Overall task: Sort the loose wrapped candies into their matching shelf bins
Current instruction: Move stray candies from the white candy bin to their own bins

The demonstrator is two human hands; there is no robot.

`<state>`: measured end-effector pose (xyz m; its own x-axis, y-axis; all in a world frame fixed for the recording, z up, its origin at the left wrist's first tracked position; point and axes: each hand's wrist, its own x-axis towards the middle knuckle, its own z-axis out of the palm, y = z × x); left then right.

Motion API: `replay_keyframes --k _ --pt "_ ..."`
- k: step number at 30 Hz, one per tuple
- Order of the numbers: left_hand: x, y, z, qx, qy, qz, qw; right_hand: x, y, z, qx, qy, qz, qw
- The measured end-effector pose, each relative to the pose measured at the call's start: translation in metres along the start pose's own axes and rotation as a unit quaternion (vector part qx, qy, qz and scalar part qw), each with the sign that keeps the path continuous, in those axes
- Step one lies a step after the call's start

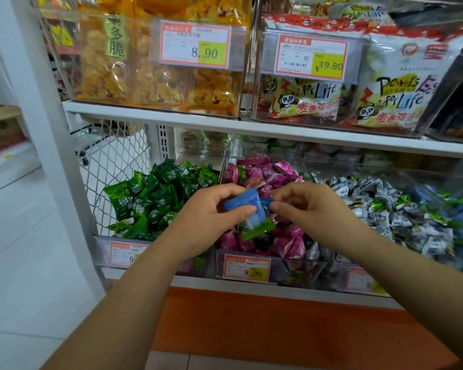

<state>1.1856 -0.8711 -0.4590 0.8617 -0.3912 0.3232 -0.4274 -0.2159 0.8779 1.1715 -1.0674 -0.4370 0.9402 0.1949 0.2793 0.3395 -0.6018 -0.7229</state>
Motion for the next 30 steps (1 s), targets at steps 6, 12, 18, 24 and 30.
replay_keyframes --k 6,12,18,24,30 --pt "-0.003 -0.003 -0.005 0.037 0.033 -0.003 0.999 -0.014 0.014 -0.018 -0.107 -0.201 0.057 0.972" --pt "-0.002 -0.001 -0.003 0.047 0.046 -0.005 0.998 -0.009 0.028 -0.016 -0.242 -0.271 0.048 0.930" --pt "-0.002 -0.003 -0.001 0.057 0.042 -0.011 0.997 0.001 0.033 -0.009 -0.293 -0.283 0.038 0.912" --pt "-0.004 -0.003 -0.001 0.058 0.036 -0.010 0.998 0.000 0.035 -0.006 -0.312 -0.268 0.015 0.911" --pt "-0.002 -0.005 -0.003 0.067 0.039 -0.006 0.997 -0.003 0.020 -0.017 -0.262 -0.254 -0.007 0.931"
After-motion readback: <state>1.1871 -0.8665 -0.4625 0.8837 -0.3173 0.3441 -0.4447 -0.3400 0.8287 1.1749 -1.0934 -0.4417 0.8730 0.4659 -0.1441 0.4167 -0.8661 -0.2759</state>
